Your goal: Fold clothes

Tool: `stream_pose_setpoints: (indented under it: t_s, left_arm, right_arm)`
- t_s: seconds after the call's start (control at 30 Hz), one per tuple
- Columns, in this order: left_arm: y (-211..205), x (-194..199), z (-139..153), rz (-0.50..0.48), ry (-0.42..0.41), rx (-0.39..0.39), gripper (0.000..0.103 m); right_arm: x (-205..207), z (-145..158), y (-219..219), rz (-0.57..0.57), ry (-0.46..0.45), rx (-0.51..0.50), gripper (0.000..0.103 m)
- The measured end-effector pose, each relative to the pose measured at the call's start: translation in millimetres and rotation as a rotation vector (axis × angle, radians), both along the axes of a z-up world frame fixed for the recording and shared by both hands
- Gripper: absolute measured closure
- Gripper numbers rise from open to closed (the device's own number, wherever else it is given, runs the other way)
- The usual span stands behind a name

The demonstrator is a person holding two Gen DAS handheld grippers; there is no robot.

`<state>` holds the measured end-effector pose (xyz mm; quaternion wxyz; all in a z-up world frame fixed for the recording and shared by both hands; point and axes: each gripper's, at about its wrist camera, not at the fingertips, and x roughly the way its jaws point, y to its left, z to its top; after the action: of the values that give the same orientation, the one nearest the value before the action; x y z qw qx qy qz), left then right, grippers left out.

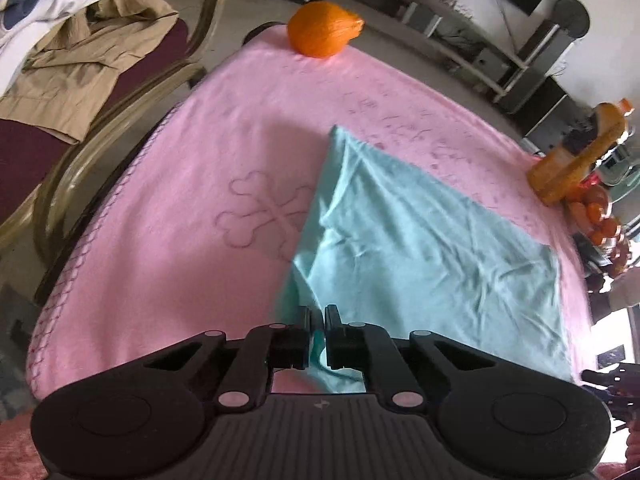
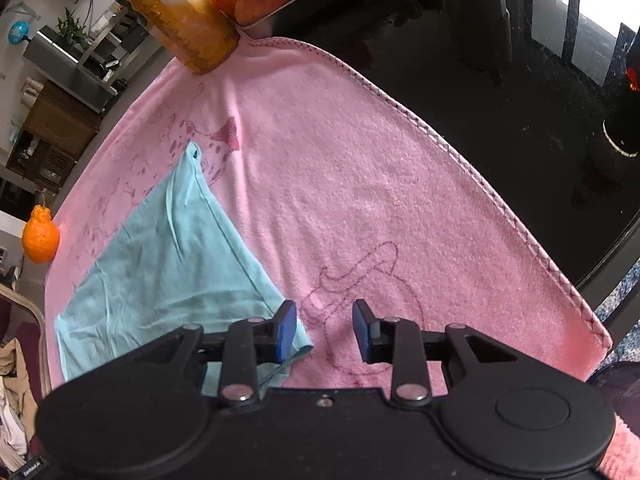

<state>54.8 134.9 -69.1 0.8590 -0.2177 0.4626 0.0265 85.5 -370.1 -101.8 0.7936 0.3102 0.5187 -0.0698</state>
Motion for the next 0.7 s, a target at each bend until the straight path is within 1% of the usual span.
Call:
stream_pose_setpoints:
  t_s: [0.07,0.1,0.17,0.4,0.5,0.6,0.7]
  left_arm:
    - [-1.5,-0.3,2.2,-0.013,-0.017,-0.005,0.096]
    - [-0.8,0.4,1.8,-0.013,-0.016,-0.015,0.091]
    - [-0.2,1.2,0.9,-0.013,-0.010,-0.022,0.086]
    - [0.4,3.1,-2.8,-0.013,0.015,-0.025,0.084]
    - [0.7,3.9,-4.5,-0.012,0.025,-0.027,0.081]
    - [1.7,4.3,-6.4,-0.008,0.035,-0.028,0.077]
    - [2.1,6.1,-7.6,-0.007,0.040,-0.026,0.076]
  right_arm:
    - [0.1,-1.8,-1.6,-0.008,0.003,0.022,0.072]
    - [0.0,-2.4,-2.7,-0.013,0.000,0.041,0.072]
    - [-0.2,-3.8,-4.6,-0.023,-0.004,0.077,0.072]
    - [1.5,-6.0,1.1,-0.004,0.006,0.088,0.072]
    - [2.2,-6.2,2.6,0.006,0.007,0.089,0.072]
    - [2.5,-6.3,3.4,0.010,0.007,0.090,0.072]
    - [2.7,-6.2,4.2,0.011,0.009,0.084,0.072]
